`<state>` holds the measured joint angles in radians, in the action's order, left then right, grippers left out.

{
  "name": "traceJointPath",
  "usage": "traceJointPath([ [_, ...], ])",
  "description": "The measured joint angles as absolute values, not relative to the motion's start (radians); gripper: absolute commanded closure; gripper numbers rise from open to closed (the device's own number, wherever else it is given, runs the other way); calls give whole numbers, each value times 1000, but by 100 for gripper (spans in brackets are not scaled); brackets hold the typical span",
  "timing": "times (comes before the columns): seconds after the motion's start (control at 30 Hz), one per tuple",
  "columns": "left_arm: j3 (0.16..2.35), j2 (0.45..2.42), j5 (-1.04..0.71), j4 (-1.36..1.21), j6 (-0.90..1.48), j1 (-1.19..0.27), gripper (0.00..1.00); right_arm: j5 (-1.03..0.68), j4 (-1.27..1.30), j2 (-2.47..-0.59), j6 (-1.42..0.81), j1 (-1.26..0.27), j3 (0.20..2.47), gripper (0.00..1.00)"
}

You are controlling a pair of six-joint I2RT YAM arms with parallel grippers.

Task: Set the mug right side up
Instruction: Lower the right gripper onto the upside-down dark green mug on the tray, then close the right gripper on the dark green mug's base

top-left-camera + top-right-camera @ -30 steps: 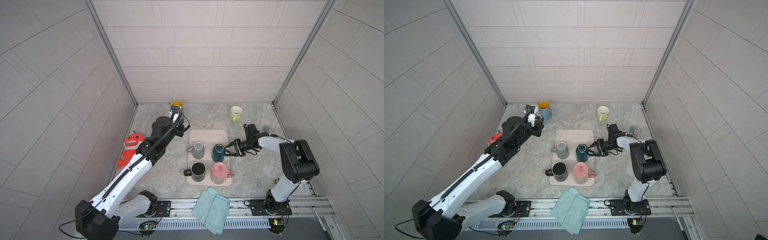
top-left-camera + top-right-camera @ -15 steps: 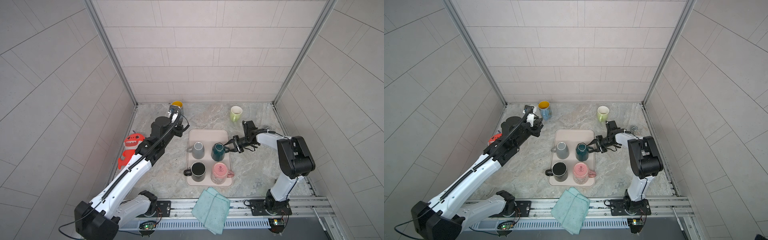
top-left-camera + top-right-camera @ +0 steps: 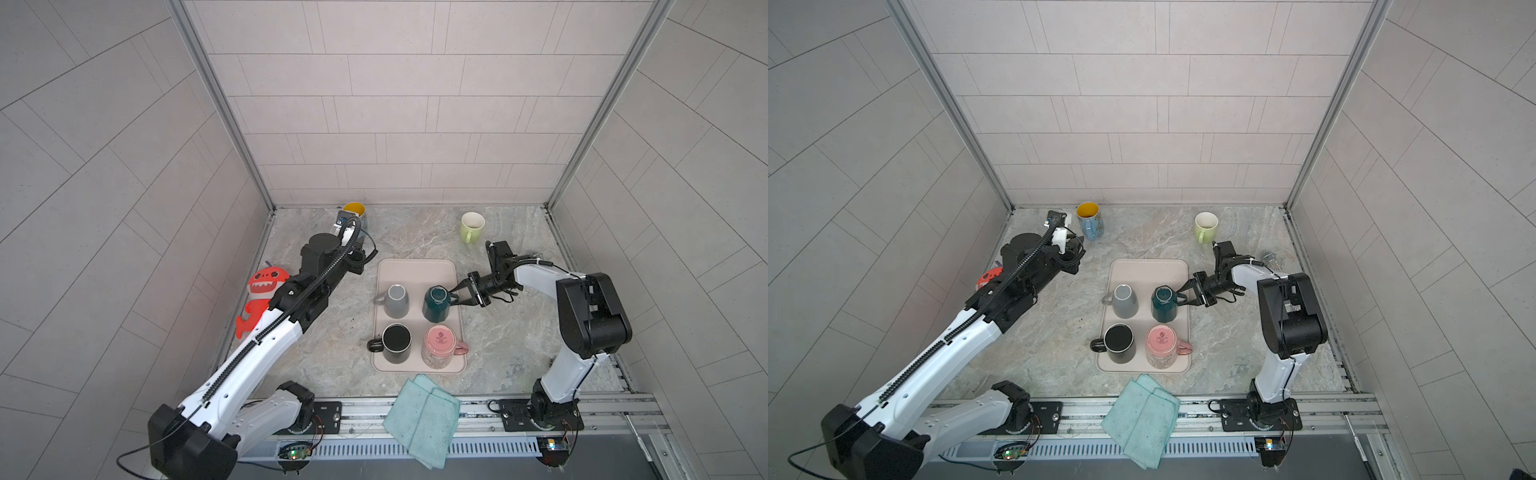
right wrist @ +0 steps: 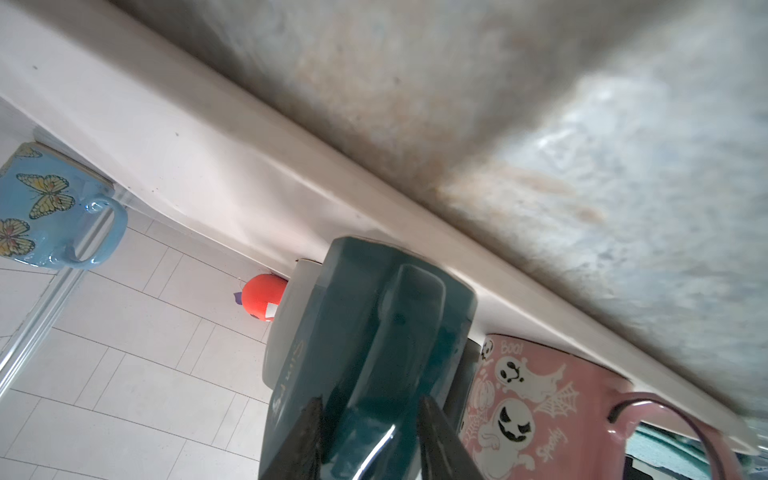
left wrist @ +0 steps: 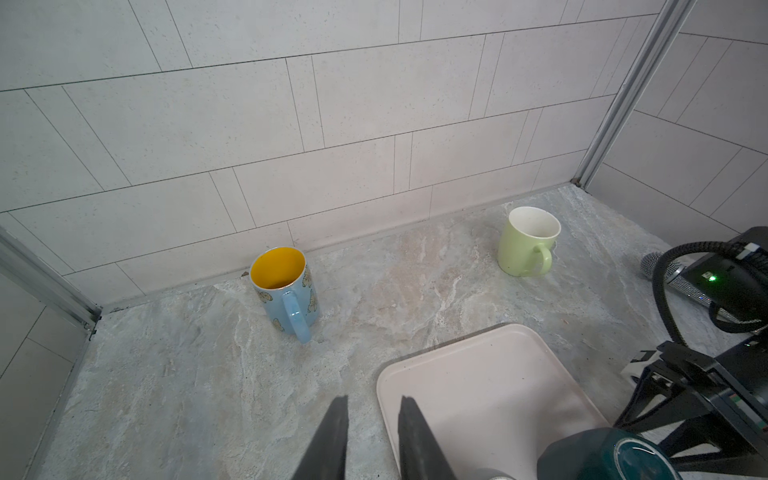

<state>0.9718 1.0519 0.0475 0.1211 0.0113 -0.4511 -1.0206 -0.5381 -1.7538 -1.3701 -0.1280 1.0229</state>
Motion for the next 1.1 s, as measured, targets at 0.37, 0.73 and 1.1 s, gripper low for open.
traceJointPath([
  [0.37,970,1047,41,121,12,-450,75,-1011,-575,-1675,-1345,-128,964,61],
  [0.73,961,1035,41,123,12,-450,75,-1003,-607,-1672,-1367,-132,1024,47],
  [1.1,955,1035,43,125,19,-445,75,-983,-783,-1729,-1274,-142,1145,43],
])
